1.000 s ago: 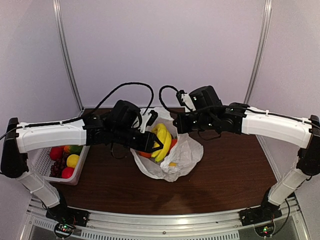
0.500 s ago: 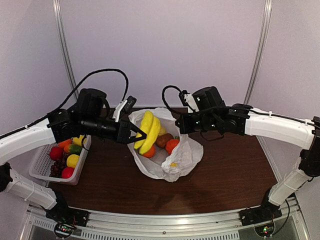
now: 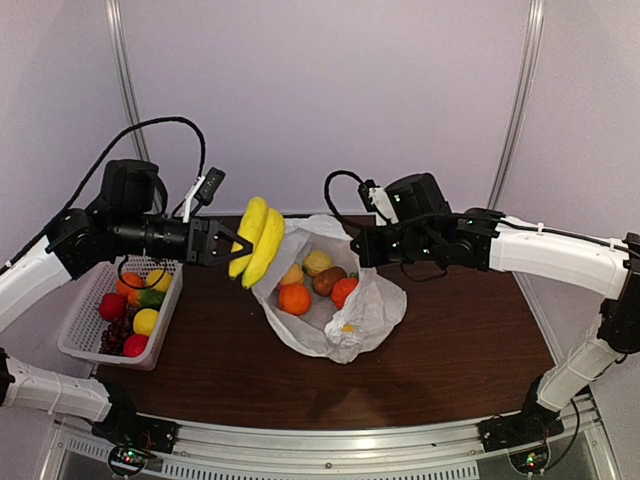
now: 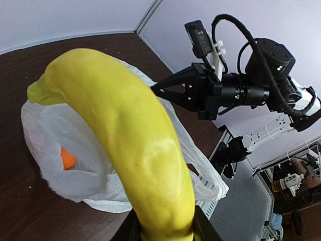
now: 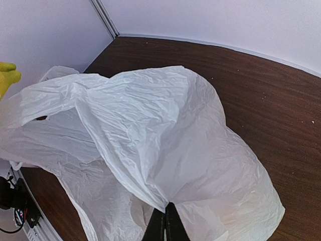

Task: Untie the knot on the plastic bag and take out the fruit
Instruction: Pick up the fake fruit from the takeout bag, then place the fake fruit in the bin.

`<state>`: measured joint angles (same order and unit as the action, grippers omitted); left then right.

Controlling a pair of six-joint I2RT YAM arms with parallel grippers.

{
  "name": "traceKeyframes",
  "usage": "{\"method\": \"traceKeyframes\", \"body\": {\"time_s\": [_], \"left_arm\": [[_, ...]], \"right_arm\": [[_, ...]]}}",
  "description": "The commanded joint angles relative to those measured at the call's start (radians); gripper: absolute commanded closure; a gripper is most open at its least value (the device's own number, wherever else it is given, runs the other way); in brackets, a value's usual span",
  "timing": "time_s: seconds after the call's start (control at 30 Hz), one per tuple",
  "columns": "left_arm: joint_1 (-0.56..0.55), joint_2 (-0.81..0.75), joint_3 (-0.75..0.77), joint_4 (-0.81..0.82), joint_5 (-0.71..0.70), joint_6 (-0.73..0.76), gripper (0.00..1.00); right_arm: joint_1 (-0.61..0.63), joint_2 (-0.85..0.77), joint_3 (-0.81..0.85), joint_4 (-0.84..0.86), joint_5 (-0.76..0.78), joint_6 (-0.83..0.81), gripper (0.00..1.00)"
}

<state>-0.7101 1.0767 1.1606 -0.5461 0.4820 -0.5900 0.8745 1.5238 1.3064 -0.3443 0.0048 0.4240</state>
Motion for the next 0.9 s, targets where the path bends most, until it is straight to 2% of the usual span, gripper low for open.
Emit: {"method": "traceKeyframes", "body": {"time_s": [0.0, 0.33, 0.43, 0.53, 0.67, 0.77, 0.87], "left_arm": [[0.097, -0.020, 0.069, -0.127, -0.031, 0.048, 0.77], [0.376, -0.057, 0.017, -0.196, 0.014, 0.097, 0.79], [0.447, -0.070, -0.034, -0.169, 0.020, 0.084, 0.81], [0.524, -0.087, -0.085, -0.174, -0.036, 0.097, 0.81], [0.703, -0.106, -0.197, -0.158, -0.081, 0.111, 0.80], [0.859, -0.095, -0.301, -0.095, -0.053, 0.092, 0.80], [0.914, -0.077, -0.344, -0.043, -0.086, 0.062, 0.81]], "right_arm": [[-0.006, -0.005, 0.022, 0.005, 0.009, -0.009, 1.00], [-0.006, -0.010, 0.022, 0.001, 0.018, -0.018, 1.00], [-0.006, -0.007, 0.028, -0.004, 0.017, -0.025, 1.00], [-0.006, -0.005, 0.029, -0.004, 0.017, -0.026, 1.00], [-0.006, -0.009, 0.022, 0.000, 0.014, -0.021, 1.00], [-0.006, -0.014, 0.018, -0.002, 0.009, -0.021, 1.00], [-0.006, -0.024, 0.017, -0.012, 0.012, -0.025, 1.00]]}}
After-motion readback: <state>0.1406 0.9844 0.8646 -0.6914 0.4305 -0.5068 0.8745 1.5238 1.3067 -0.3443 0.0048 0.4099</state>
